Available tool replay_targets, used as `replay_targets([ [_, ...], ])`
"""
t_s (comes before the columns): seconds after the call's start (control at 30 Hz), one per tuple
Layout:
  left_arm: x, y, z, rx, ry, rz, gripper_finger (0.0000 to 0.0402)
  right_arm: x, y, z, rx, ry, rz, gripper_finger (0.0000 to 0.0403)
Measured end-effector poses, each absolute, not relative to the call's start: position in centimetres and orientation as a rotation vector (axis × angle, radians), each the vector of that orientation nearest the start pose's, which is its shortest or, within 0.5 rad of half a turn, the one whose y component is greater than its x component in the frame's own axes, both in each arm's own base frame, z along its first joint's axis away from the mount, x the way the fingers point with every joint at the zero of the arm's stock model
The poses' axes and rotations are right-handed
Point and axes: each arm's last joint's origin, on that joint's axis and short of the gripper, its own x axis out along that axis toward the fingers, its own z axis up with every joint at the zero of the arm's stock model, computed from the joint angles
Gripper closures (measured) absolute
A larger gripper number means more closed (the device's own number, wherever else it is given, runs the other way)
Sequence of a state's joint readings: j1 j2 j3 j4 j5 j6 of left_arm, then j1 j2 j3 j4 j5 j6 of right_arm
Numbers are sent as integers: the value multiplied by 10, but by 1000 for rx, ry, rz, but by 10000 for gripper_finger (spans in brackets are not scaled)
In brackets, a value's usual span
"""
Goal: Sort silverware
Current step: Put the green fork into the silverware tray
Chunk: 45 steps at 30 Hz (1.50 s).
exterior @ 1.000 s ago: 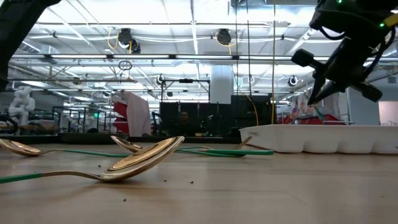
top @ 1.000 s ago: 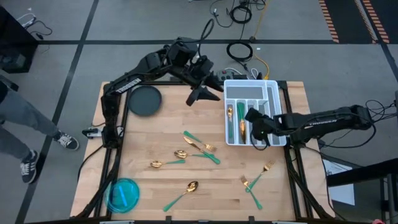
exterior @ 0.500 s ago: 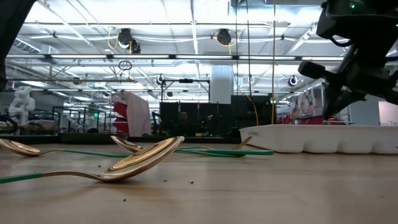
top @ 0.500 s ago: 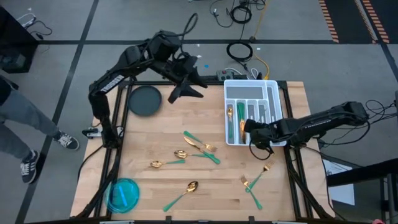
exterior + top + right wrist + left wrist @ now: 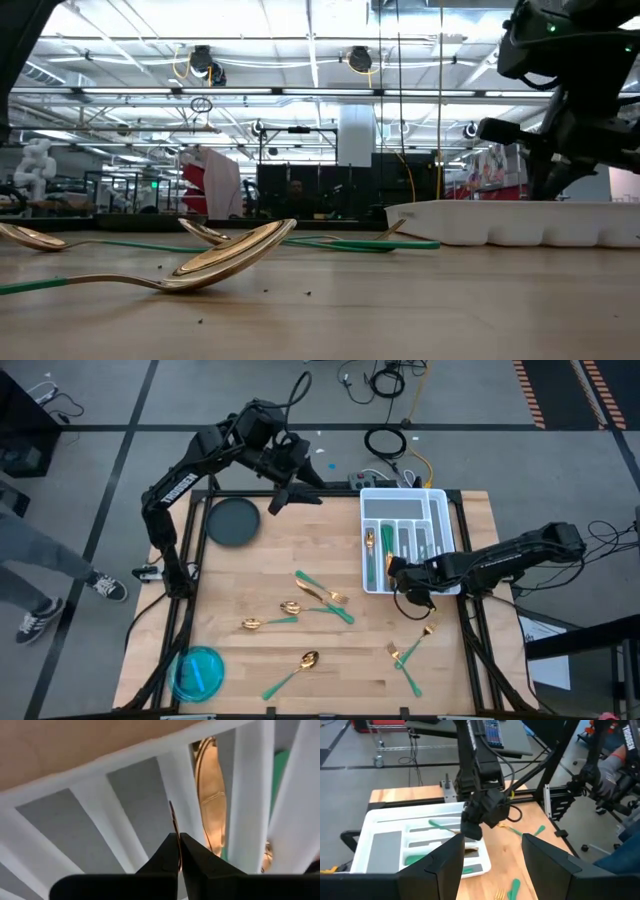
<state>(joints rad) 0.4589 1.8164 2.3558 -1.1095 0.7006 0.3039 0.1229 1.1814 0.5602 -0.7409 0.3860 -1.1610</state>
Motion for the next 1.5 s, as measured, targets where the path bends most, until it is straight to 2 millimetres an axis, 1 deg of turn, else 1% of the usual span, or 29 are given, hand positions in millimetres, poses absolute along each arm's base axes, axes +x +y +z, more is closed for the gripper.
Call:
replay_targets([
  [0.3, 306, 149, 488, -6, 432, -258, 196, 177, 4, 156, -1332, 1371, 628, 403],
  [0.43, 302, 155, 488, -2, 430, -240, 196, 177, 4, 155, -1419, 1380, 692, 403],
  [0.57, 297, 164, 488, 7, 428, -213, 196, 177, 1, 158, -1546, 1457, 577, 403],
  [0.67, 293, 172, 488, 9, 427, -190, 196, 176, 0, 160, -1561, 1456, 556, 403],
  [0.73, 291, 176, 488, 6, 427, -175, 196, 177, 2, 163, -1556, 1438, 584, 403],
  [0.97, 282, 190, 489, 22, 424, -132, 196, 184, 13, 174, -1630, 1357, 642, 403],
  [1.13, 278, 196, 489, 43, 421, -116, 196, 183, 23, 171, -1617, 1304, 750, 403],
  [1.23, 278, 196, 490, 53, 409, -114, 196, 179, 26, 166, -1600, 1326, 844, 403],
  [1.3, 279, 197, 491, 65, 395, -111, 196, 179, 27, 164, -1613, 1337, 863, 403],
  [1.4, 280, 197, 493, 77, 378, -107, 196, 178, 27, 165, -1638, 1351, 855, 403],
  [1.5, 281, 198, 494, 92, 366, -106, 196, 179, 25, 166, -1732, 1391, 815, 403],
])
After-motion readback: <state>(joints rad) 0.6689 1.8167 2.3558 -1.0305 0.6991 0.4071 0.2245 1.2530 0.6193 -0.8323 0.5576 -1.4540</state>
